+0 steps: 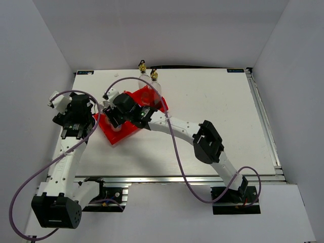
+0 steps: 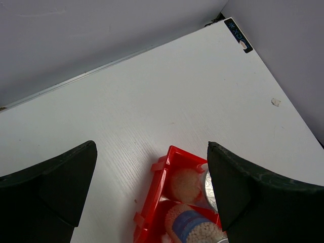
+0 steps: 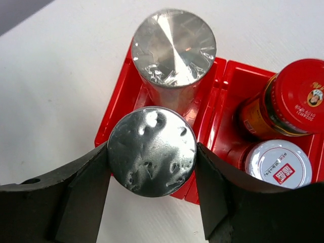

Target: Organize the condiment bottles

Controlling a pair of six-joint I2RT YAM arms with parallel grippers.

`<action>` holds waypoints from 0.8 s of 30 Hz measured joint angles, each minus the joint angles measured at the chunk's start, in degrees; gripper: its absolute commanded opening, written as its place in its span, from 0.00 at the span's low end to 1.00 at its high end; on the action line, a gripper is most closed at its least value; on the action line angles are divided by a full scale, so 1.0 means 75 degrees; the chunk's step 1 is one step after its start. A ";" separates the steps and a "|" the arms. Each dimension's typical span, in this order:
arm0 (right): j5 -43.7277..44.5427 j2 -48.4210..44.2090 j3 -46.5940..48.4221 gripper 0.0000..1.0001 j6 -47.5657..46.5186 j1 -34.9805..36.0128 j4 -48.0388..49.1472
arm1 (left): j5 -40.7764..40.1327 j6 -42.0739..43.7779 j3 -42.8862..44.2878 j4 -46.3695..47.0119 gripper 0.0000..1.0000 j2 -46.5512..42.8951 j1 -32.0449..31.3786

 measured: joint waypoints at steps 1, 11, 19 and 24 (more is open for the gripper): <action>0.0047 0.0093 0.0055 0.08 0.0000 0.0000 -0.0003 | 0.0012 0.0000 0.0000 0.0000 0.98 -0.0015 0.0003; 0.0315 0.0487 0.0318 0.78 -0.0023 0.0020 -0.0131 | 0.0204 0.0076 -0.0032 0.0038 0.98 -0.0035 0.0020; 0.0554 0.0629 0.0714 0.90 -0.0309 0.0020 -0.0009 | 0.0323 0.0175 -0.0029 0.0169 0.98 0.0029 0.0035; 0.0554 0.0510 0.0656 0.89 -0.0428 0.0012 -0.0012 | 0.0425 0.0230 0.0090 0.0137 0.98 0.0221 0.0044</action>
